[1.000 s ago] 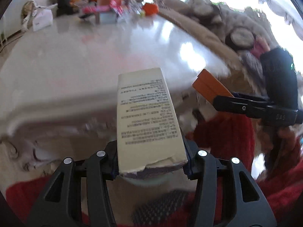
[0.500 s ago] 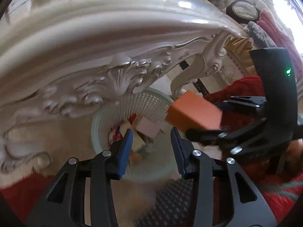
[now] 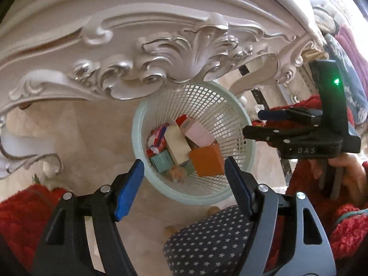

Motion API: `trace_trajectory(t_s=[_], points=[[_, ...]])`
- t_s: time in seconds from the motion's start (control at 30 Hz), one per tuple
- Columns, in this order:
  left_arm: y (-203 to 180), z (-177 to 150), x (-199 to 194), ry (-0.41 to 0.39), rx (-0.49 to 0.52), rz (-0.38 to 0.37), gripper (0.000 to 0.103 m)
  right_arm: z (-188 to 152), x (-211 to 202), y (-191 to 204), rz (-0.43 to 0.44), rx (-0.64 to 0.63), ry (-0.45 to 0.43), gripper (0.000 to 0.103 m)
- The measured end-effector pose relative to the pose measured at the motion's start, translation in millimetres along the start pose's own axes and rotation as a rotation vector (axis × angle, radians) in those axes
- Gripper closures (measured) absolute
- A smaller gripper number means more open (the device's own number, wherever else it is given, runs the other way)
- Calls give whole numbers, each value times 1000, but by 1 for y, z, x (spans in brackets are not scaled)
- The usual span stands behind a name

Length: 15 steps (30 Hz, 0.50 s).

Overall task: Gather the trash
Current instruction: 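Drop cream box and orange box into the wastebasket, opening both tools, then raise both open tools back over the table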

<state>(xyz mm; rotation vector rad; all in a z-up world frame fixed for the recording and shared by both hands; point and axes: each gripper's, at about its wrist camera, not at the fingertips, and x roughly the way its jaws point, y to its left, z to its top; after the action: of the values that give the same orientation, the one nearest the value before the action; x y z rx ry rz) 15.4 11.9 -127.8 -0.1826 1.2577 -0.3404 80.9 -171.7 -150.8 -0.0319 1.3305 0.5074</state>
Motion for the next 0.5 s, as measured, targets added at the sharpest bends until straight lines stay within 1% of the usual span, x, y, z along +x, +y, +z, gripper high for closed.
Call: trace_trajectory(t_s=[0.07,0.1,0.17,0.23,0.27,0.3,0.33,0.37,0.4,0.47,0.5], points=[[-4,-2,-6,-6,14,7,32,0,-8,4,-8,-2,-18,33],[-8,-3,-11,-13,28,11,32,-1,-19,8,4,-10,-40,33],[-19,-3,-27,-42,60,13,32,-5,-42,15,55,-19,-89,33],[-29,0,-51,-95,81,3,32,-7,-76,24,100,-37,-162,33],[-32,2,-66,-124,86,-4,32,-7,-93,29,108,-54,-201,33],[-34,5,-80,-151,88,-9,32,-5,-113,33,95,-73,-246,33],[-35,12,-95,-182,91,-6,32,-2,-126,35,83,-85,-277,28],[-36,19,-110,-212,97,5,32,3,-138,35,66,-93,-313,25],[-35,32,-128,-255,110,30,32,11,-153,34,44,-93,-360,24],[-32,58,-152,-319,144,78,32,28,-173,29,42,-83,-424,24],[-30,70,-160,-344,161,100,27,41,-184,24,54,-78,-471,24]])
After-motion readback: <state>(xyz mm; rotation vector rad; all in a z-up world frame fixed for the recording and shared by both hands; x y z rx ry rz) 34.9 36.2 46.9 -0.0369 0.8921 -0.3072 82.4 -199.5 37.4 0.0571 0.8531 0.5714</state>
